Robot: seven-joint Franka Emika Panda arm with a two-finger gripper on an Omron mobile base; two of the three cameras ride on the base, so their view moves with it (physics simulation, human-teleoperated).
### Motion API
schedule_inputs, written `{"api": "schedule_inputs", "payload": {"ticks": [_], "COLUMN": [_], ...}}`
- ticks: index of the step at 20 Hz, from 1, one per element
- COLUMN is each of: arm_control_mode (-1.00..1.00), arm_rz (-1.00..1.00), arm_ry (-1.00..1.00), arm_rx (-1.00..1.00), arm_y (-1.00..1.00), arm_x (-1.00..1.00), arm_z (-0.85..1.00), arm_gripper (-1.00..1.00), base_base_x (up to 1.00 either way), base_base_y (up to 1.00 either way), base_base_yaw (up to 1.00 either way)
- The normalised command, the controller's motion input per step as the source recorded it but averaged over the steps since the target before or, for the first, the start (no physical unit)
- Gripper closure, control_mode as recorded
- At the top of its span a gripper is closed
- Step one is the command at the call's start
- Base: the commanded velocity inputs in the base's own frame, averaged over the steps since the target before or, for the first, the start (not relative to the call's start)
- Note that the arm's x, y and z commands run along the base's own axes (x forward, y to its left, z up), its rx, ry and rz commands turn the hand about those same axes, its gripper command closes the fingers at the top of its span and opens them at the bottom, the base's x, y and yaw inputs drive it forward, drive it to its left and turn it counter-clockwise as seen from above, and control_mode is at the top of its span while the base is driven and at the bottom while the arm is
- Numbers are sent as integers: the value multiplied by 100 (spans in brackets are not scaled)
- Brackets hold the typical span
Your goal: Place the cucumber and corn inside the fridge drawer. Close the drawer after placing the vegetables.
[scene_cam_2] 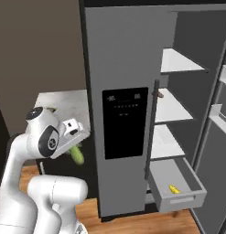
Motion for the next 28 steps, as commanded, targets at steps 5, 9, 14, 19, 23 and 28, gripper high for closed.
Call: {"api": "schedule_inputs", "payload": {"ticks": [5, 9, 14, 19, 23, 28], "arm_control_mode": [100, 100, 100, 100, 100, 100], "arm_rz": [0, 0, 0, 0, 0, 0], "arm_ry": [0, 0, 0, 0, 0, 0], "arm_rx": [0, 0, 0, 0, 0, 0], "arm_y": [0, 0, 0, 0, 0, 0], "arm_x": [0, 0, 0, 0, 0, 0], "arm_z": [0, 0, 0, 0, 0, 0], "arm_gripper": [100, 100, 100, 100, 100, 100], "base_base_x": [-28, 20, 38, 42, 59, 25], "base_base_y": [-100, -87, -22, 38, 35, -2], "base_base_yaw": [-48, -47, -21, -6, 0, 0]}}
